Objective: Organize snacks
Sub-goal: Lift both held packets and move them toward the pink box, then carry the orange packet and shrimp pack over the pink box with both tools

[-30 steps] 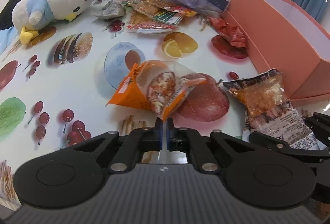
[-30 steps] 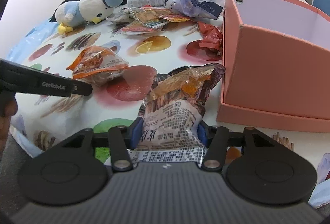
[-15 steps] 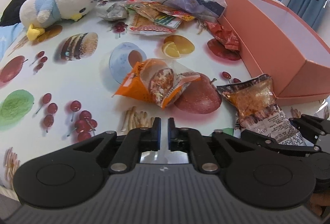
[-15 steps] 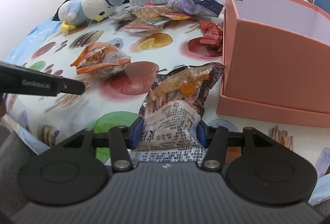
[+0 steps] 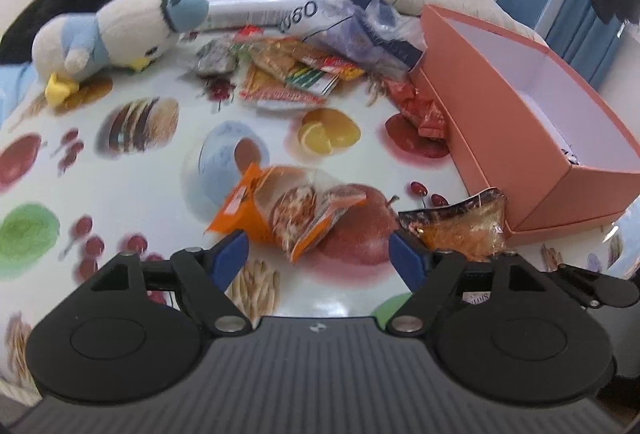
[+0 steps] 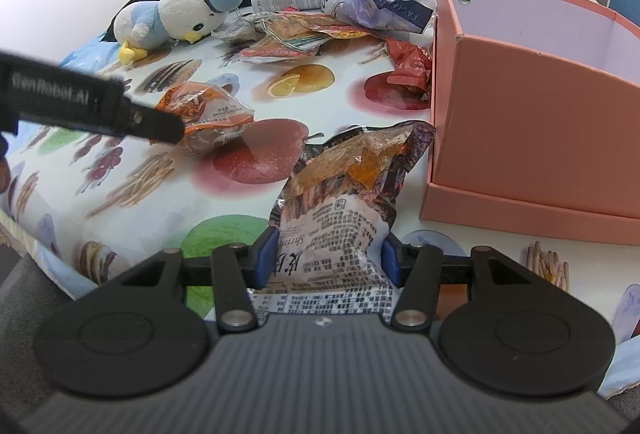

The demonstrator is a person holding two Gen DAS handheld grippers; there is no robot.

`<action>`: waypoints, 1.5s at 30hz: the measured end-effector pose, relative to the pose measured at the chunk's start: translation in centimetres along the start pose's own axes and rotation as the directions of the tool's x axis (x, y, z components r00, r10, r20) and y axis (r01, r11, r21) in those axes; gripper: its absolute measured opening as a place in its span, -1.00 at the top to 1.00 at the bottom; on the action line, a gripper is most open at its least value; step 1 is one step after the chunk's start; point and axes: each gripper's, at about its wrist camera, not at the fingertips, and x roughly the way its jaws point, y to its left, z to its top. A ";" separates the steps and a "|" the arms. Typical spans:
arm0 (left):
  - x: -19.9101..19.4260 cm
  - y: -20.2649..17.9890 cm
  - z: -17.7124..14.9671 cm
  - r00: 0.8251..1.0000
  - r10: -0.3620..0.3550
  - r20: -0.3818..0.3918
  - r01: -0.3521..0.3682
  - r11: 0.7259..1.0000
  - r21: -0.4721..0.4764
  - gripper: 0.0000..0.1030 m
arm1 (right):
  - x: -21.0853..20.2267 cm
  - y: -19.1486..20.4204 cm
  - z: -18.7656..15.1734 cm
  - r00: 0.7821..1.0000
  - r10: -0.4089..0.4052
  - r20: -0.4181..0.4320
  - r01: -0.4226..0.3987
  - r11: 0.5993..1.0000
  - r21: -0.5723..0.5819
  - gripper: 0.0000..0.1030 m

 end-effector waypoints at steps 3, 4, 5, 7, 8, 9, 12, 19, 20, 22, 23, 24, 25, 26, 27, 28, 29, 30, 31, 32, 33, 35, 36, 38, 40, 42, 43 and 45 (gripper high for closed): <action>0.8 -0.5 0.4 1.000 0.028 0.001 -0.028 0.999 0.040 -0.57 | 0.0 0.0 0.0 1.000 0.000 0.000 0.000 1.000 0.000 -0.06; 1.2 -0.5 0.6 0.999 0.033 0.010 -0.033 0.998 0.053 -0.57 | 0.0 0.0 0.0 1.000 0.000 0.000 0.000 1.000 0.000 -0.06; 1.6 -0.5 0.7 0.999 0.039 0.010 -0.040 0.997 0.064 -0.57 | 0.0 0.0 0.0 1.000 0.000 0.000 0.000 1.000 0.000 -0.06; 2.6 -0.6 1.0 0.996 0.088 0.016 -0.089 0.991 0.104 -0.57 | 0.0 0.0 0.0 1.000 0.000 0.001 0.000 1.000 0.001 -0.06; 2.9 -0.5 1.2 0.994 0.108 0.027 -0.111 0.986 0.126 -0.57 | 0.0 0.0 0.0 1.000 0.000 0.000 0.000 1.000 0.000 -0.06; 3.3 -0.4 1.4 0.992 0.119 0.029 -0.122 0.983 0.139 -0.57 | 0.0 0.0 0.0 1.000 0.000 0.000 0.000 1.000 0.000 -0.06; 4.9 0.2 2.0 0.992 0.128 0.002 -0.126 0.977 0.171 -0.57 | 0.1 0.0 0.0 1.000 -0.001 -0.001 0.001 1.000 0.000 -0.05; 8.2 1.1 2.0 0.990 0.120 -0.075 -0.107 0.983 0.152 -0.56 | 0.2 0.0 0.1 1.000 0.000 -0.002 0.000 1.000 -0.002 -0.06; 8.2 1.3 2.1 0.990 0.114 -0.079 -0.102 0.986 0.134 -0.49 | 0.2 0.0 0.1 1.000 0.000 -0.002 0.000 1.000 -0.002 -0.06; 8.2 1.3 2.1 0.991 0.110 -0.082 -0.101 0.989 0.108 -0.44 | 0.2 0.0 0.1 1.000 0.001 -0.001 -0.001 1.000 -0.001 -0.05; 8.0 1.2 2.2 0.990 0.112 -0.081 -0.103 0.989 0.103 -0.41 | 0.2 0.0 0.1 1.000 0.002 -0.001 -0.002 1.000 0.000 -0.04; 7.9 1.1 2.1 0.990 0.113 -0.079 -0.105 0.990 0.099 -0.38 | 0.1 0.0 0.2 1.000 0.005 -0.002 -0.005 1.000 0.003 -0.04; 7.7 1.2 2.1 0.991 0.112 -0.079 -0.105 0.990 0.090 -0.36 | 0.1 -0.1 0.2 1.000 0.010 -0.004 -0.010 1.000 0.009 -0.03; 7.5 1.2 2.0 0.991 0.111 -0.080 -0.105 0.991 0.078 -0.34 | 0.1 -0.2 0.3 1.000 0.017 -0.007 -0.017 1.000 0.018 -0.01; 7.3 1.3 2.0 0.990 0.112 -0.083 -0.107 0.992 0.063 -0.33 | 0.0 -0.2 0.4 1.000 0.020 -0.005 -0.020 1.000 0.020 -0.01; 7.0 1.4 1.9 0.990 0.111 -0.084 -0.107 0.993 0.050 -0.32 | -0.2 -0.1 0.4 1.000 0.021 -0.001 -0.021 1.000 0.017 0.01; 6.6 1.4 1.8 0.991 0.106 -0.081 -0.103 0.994 0.041 -0.32 | -0.3 0.0 0.5 1.000 0.022 0.002 -0.022 1.000 0.014 0.02; 6.2 1.4 1.6 0.991 0.105 -0.079 -0.103 0.994 0.034 -0.31 | -0.4 0.0 0.6 1.000 0.025 0.005 -0.025 1.000 0.014 0.03; 5.7 1.4 1.5 0.991 0.107 -0.078 -0.106 0.994 0.025 -0.31 | -0.6 0.1 0.6 1.000 0.029 0.006 -0.029 0.999 0.014 0.09; 5.1 1.4 1.5 0.992 0.104 -0.071 -0.103 0.995 0.017 -0.31 | -0.6 0.1 0.7 1.000 0.031 0.005 -0.031 0.999 0.013 0.12; 4.5 1.3 1.4 0.993 0.100 -0.061 -0.100 0.995 0.008 -0.31 | -0.7 0.1 0.7 0.999 0.033 0.004 -0.033 0.999 0.013 0.13; 3.4 1.2 1.3 0.993 0.103 -0.051 -0.104 0.995 -0.005 -0.31 | -1.0 0.2 0.8 0.999 0.040 0.008 -0.040 0.999 0.016 0.16; 2.8 1.2 1.3 0.994 0.102 -0.043 -0.103 0.995 -0.011 -0.31 | -1.1 0.3 0.9 0.999 0.042 0.010 -0.042 0.999 0.015 0.16; 1.4 0.9 1.4 0.995 0.098 -0.026 -0.098 0.995 -0.023 -0.31 | -1.6 0.3 1.1 0.999 0.047 0.020 -0.048 0.999 0.017 0.17; -0.2 0.6 1.5 0.995 0.098 -0.004 -0.098 0.995 -0.031 -0.31 | -2.2 0.3 1.3 0.998 0.052 0.028 -0.053 0.998 0.020 0.18; -1.8 0.1 1.7 0.995 0.097 0.017 -0.097 0.995 -0.032 -0.31 | -3.0 0.3 1.6 0.997 0.062 0.038 -0.063 0.998 0.030 0.18; -2.6 -0.2 1.7 0.995 0.098 0.031 -0.097 0.995 -0.027 -0.31 | -3.5 0.3 1.8 0.997 0.066 0.046 -0.067 0.997 0.035 0.18; -4.0 -0.7 1.8 0.993 0.107 0.052 -0.106 0.994 -0.020 -0.31 | -4.8 0.4 2.2 0.995 0.069 0.070 -0.072 0.997 0.039 0.18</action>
